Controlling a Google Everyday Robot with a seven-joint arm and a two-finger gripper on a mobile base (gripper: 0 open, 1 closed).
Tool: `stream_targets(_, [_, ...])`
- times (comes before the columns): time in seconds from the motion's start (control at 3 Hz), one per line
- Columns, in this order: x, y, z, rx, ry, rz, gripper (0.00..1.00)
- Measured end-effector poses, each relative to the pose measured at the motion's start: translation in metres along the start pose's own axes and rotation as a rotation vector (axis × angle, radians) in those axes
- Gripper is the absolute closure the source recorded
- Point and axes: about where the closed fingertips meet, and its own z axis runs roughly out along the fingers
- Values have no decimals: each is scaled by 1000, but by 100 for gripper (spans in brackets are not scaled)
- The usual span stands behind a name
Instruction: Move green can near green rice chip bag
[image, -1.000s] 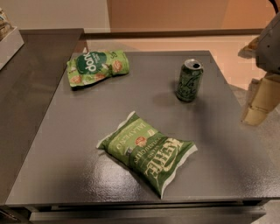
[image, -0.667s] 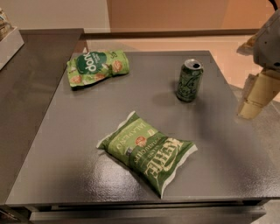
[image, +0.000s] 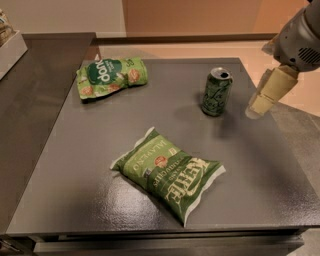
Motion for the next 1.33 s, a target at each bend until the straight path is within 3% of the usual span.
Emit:
stream_targets(0.67, [-16,-36,46,-7,-109,118,0])
stream_targets(1.33, [-23,-48,83,-42,-191,177,0])
